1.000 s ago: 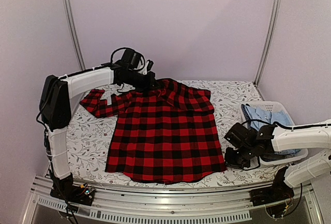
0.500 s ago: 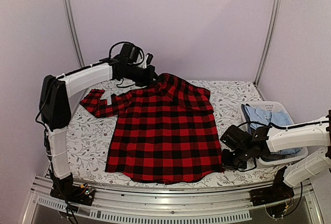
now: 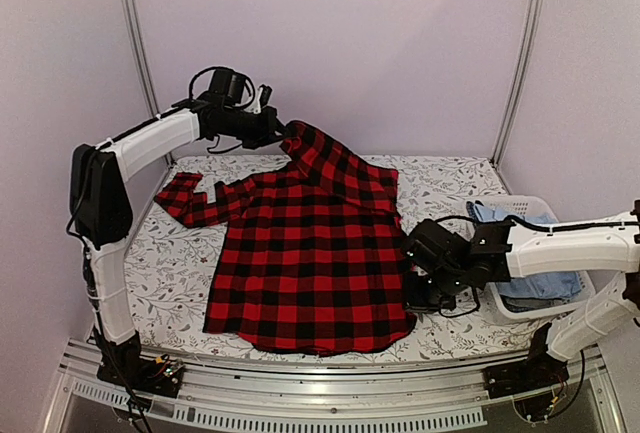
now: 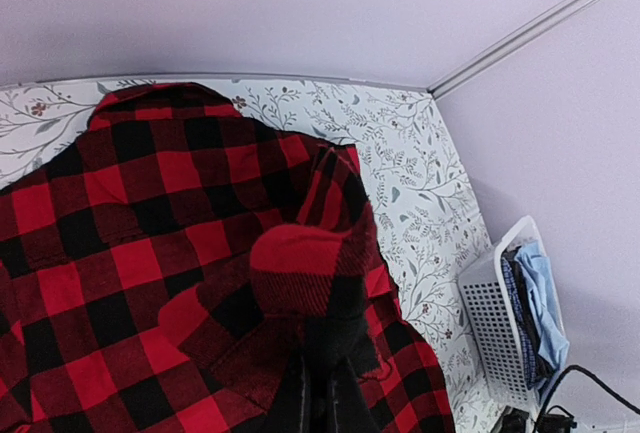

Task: Fold and stack the long sleeve shirts
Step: Pick up the flattened shirt from the center of the board, then fold the flattened shirt at the center of the board.

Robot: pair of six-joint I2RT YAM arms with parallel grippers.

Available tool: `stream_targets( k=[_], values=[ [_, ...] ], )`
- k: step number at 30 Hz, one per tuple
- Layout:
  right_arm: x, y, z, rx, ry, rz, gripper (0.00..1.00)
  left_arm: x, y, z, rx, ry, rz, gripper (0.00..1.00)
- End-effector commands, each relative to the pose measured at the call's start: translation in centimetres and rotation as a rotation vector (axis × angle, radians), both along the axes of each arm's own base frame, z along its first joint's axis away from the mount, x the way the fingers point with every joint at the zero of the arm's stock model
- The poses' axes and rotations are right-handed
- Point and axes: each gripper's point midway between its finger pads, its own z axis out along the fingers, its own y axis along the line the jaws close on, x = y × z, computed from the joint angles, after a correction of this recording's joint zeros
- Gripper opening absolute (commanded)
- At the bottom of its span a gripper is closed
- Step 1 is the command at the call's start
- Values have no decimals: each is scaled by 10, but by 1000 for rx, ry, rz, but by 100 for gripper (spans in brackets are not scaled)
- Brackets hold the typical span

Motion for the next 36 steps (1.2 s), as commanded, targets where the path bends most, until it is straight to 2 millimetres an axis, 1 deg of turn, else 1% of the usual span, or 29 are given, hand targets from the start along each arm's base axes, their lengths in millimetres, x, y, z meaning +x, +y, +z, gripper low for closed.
stream_targets(
  k=[1,5,9,11,13,17,21,25,32,36],
  values=[
    [-4,33,10,32,-1,114,0,5,25,16,5,-24,13,0],
    [-9,58,10,74,25,197,0,9,45,14,13,-18,44,0],
    [-11,75,6,104,48,242,0,14,66,10,22,-12,77,0],
    [-11,84,3,122,57,260,0,15,75,11,24,-15,95,0],
    [-10,93,3,135,63,278,0,15,83,16,22,-25,107,0],
    [-11,104,-10,135,95,305,0,16,100,21,26,-40,136,0],
    [-13,117,-14,158,114,332,0,16,116,19,26,-32,163,0],
    [-14,127,-15,169,124,357,0,16,129,20,29,-38,184,0],
    [-23,138,-18,189,153,390,0,13,147,13,42,-24,217,0],
    [-22,144,-15,201,151,401,0,12,154,15,42,-27,230,0]
  ],
)
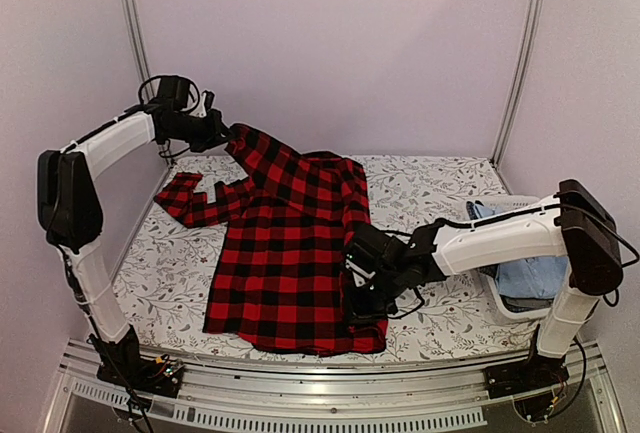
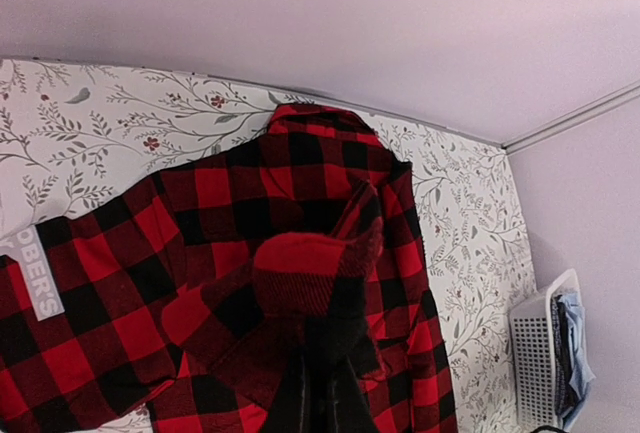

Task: Fold and stack the long sleeve shirts
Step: Fold the flattened shirt at the center of the board.

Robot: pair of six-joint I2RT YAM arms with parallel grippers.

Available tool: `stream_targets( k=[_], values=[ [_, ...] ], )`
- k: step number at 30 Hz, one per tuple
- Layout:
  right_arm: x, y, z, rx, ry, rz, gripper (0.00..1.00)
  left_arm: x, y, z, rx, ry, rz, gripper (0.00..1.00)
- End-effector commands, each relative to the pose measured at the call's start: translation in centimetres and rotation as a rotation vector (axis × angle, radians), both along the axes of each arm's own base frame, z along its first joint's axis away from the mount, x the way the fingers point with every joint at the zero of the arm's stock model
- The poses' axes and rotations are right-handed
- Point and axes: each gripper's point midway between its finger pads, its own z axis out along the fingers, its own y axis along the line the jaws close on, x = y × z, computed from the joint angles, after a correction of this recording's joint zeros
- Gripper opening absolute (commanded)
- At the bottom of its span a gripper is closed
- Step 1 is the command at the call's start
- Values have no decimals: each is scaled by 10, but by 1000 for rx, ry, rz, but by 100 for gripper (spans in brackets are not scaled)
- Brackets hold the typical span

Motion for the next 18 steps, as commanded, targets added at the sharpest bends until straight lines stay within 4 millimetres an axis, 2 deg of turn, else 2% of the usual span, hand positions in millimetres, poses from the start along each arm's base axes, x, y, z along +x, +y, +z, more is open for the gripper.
stream_targets(
  k=[1,10,18],
  values=[
    [-1,18,9,48,-2,39,0,-3,12,26,-1,-70,12,0],
    [-3,16,5,41,0,38,0,-7,29,62,11,-138,54,0],
    [-4,22,5,66,8,48,0,-15,40,56,29,-122,82,0]
  ],
)
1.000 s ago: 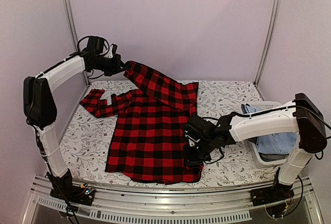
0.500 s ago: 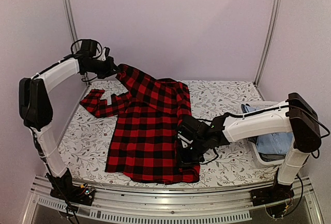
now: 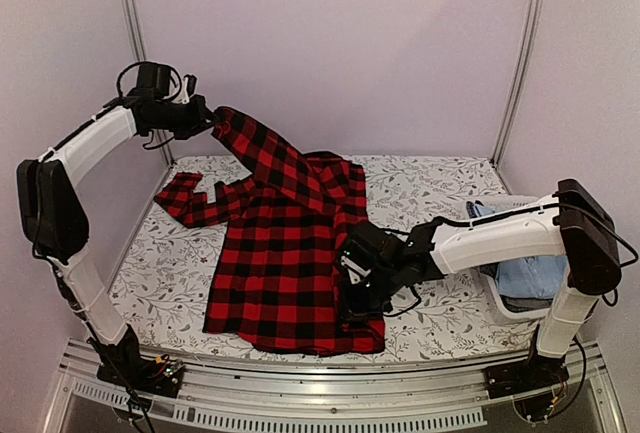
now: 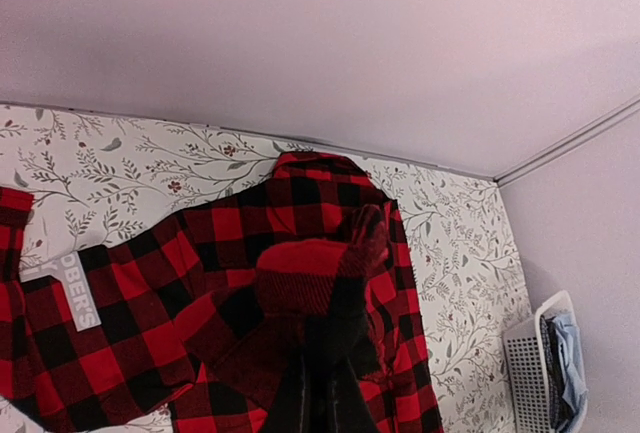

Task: Fold and stack the long sleeve shirts
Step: Fold the flattened shirt at the center of the board.

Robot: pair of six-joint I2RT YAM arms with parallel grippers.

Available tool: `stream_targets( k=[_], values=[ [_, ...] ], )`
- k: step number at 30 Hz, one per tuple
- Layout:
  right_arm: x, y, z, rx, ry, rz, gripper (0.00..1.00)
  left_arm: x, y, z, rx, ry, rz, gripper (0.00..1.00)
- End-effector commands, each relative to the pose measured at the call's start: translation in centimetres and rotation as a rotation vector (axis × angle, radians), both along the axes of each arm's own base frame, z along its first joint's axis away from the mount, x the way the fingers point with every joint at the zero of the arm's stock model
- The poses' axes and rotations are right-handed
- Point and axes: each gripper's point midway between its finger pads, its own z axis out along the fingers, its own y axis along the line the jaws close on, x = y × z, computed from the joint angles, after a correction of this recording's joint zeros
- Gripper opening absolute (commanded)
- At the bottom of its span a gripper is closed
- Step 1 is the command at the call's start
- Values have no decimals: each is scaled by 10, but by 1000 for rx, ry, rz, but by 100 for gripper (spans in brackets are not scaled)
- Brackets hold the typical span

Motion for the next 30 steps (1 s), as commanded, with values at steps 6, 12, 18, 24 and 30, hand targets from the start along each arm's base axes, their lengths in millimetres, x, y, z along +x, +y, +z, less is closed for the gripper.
stream_targets(
  k=[6,12,18,24,30],
  values=[
    [-4,18,0,41,11,46,0,-4,15,-1,17,-5,29,0],
    [-6,28,-2,60,25,59,0,-5,15,-7,13,5,26,0],
    [-11,28,-3,56,30,70,0,-6,17,4,17,-16,34,0],
    [-15,25,-9,46,41,73,0,-12,19,12,12,-28,40,0],
    [-19,21,-15,39,54,73,0,-23,25,14,25,-42,64,0]
  ],
)
